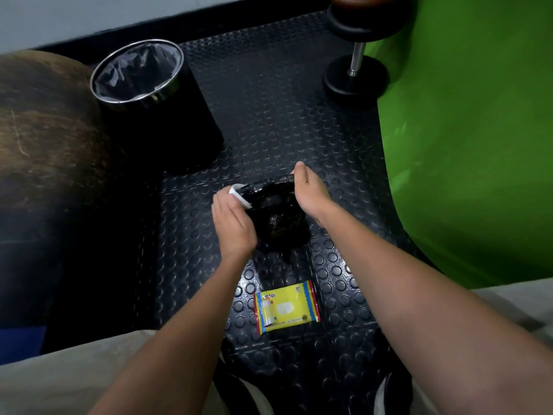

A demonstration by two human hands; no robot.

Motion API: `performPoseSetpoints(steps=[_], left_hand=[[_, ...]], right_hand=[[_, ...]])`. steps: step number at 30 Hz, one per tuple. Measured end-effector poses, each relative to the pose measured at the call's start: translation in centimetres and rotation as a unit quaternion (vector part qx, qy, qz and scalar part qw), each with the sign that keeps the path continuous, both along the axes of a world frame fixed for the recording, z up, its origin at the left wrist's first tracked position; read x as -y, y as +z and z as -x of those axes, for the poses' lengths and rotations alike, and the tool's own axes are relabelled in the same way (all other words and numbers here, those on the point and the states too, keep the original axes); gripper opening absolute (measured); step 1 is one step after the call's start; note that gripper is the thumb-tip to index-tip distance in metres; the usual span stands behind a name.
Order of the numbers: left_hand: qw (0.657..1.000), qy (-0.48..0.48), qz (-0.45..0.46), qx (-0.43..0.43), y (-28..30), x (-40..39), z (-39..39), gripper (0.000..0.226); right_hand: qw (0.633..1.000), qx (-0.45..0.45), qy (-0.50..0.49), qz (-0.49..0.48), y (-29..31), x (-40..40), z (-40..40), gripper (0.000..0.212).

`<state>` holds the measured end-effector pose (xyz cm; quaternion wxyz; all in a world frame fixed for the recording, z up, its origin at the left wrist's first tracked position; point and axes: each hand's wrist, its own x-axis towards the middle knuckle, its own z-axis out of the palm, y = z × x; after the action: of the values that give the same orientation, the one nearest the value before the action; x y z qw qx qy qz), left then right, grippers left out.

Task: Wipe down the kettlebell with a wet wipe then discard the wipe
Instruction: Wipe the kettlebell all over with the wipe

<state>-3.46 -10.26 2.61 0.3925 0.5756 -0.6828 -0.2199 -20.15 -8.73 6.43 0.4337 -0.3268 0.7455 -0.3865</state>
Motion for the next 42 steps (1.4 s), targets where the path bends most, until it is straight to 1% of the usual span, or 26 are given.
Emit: performPoseSetpoints(steps=[1,2,3,4,5,6,7,8,10,12,13,14,15,16,18,20,22,25,28,30,31,33,35,38,40,42], left_hand=[[0.998,0.031,-0.034,-0.045,0.1,-0.2,0.4,0.033],[0.989,0.073,-0.084,-0.1,0.5,-0.3,0.9,0.033],[0.965,0.125,-0.15,-0.172,1.0,-0.2,1.4,0.034],[0.927,0.174,-0.224,-0.245,1.6,0.1,1.8,0.037],[0.888,0.205,-0.286,-0.295,1.8,0.8,1.8,0.037],[0.867,0.214,-0.324,-0.312,2.1,1.3,1.6,0.035],[0.865,0.206,-0.347,-0.3,2.3,1.8,1.3,0.033],[0.874,0.19,-0.355,-0.271,2.6,2.2,0.9,0.032],[0.913,0.141,-0.338,-0.18,3.5,2.5,0.4,0.033],[0.957,0.054,-0.282,-0.037,4.7,3.0,0.1,0.035],[0.969,0.0,-0.243,0.055,5.4,3.3,0.2,0.036],[0.967,-0.05,-0.206,0.145,6.0,3.6,0.6,0.037],[0.955,-0.09,-0.173,0.222,6.3,3.9,1.2,0.035],[0.944,-0.111,-0.145,0.274,6.5,4.0,1.9,0.03],[0.925,-0.122,-0.085,0.35,6.5,3.4,3.3,0.022],[0.917,-0.12,-0.011,0.381,6.0,1.7,4.5,0.024],[0.922,-0.122,0.058,0.362,4.4,-0.1,4.9,0.031],[0.951,-0.128,0.07,0.271,2.7,-1.8,3.3,0.045],[0.968,-0.143,0.086,0.188,1.9,-1.6,1.1,0.044],[0.986,-0.103,0.059,0.119,1.5,-1.6,0.0,0.042],[0.994,-0.068,0.028,0.08,1.4,-1.8,-0.4,0.042],[0.999,-0.005,-0.03,0.021,1.2,-2.2,-1.3,0.044],[0.999,0.015,-0.047,-0.004,1.0,-2.6,-1.7,0.044],[0.999,0.02,-0.03,-0.024,1.5,-2.2,-1.2,0.036],[1.0,0.002,-0.005,-0.009,2.2,-1.7,-0.4,0.028],[0.997,-0.038,0.057,0.031,2.7,-1.3,0.5,0.023]], right_hand=[[1.0,0.0,-0.002,0.001,0.0,0.0,-0.1,0.058],[1.0,0.0,-0.004,0.002,-0.1,0.0,-0.1,0.058],[1.0,0.0,-0.004,0.002,-0.1,0.0,-0.1,0.058],[1.0,0.001,-0.004,0.002,0.0,-0.1,-0.1,0.058],[1.0,0.002,-0.004,0.002,0.0,-0.1,-0.1,0.058],[1.0,0.001,-0.004,0.002,0.0,-0.1,0.0,0.058],[1.0,0.0,-0.003,0.0,0.1,-0.1,-0.1,0.058],[1.0,-0.001,-0.001,-0.002,0.2,-0.1,-0.1,0.058],[1.0,-0.004,-0.001,-0.003,0.3,-0.1,-0.1,0.057],[1.0,-0.011,-0.005,-0.001,0.3,-0.2,-0.1,0.056],[1.0,-0.014,-0.008,0.0,0.3,-0.2,-0.1,0.055],[1.0,-0.016,-0.008,-0.002,0.4,-0.2,-0.1,0.056],[1.0,-0.018,-0.008,-0.004,0.3,-0.2,-0.1,0.056],[1.0,-0.022,-0.008,-0.006,0.4,-0.2,-0.1,0.056],[0.999,-0.031,-0.009,-0.008,0.5,0.0,-0.1,0.058],[0.999,-0.037,-0.007,-0.008,0.5,0.0,-0.1,0.057],[0.999,-0.039,-0.008,-0.001,0.5,-0.1,0.0,0.056],[0.999,-0.042,-0.005,0.006,0.4,-0.2,-0.1,0.056],[0.999,-0.036,-0.001,0.001,0.2,-0.2,-0.2,0.058],[1.0,-0.025,0.003,-0.003,0.2,-0.2,-0.2,0.059],[1.0,-0.02,0.004,-0.005,0.1,-0.1,-0.2,0.06],[1.0,-0.017,0.001,-0.008,0.0,0.0,-0.1,0.06],[1.0,-0.015,-0.003,-0.01,-0.1,0.0,-0.1,0.06],[1.0,-0.01,-0.007,-0.008,-0.1,0.1,-0.1,0.058],[1.0,-0.013,-0.01,-0.004,-0.1,0.2,-0.2,0.057],[1.0,-0.018,-0.013,-0.003,-0.1,0.2,-0.3,0.058]])
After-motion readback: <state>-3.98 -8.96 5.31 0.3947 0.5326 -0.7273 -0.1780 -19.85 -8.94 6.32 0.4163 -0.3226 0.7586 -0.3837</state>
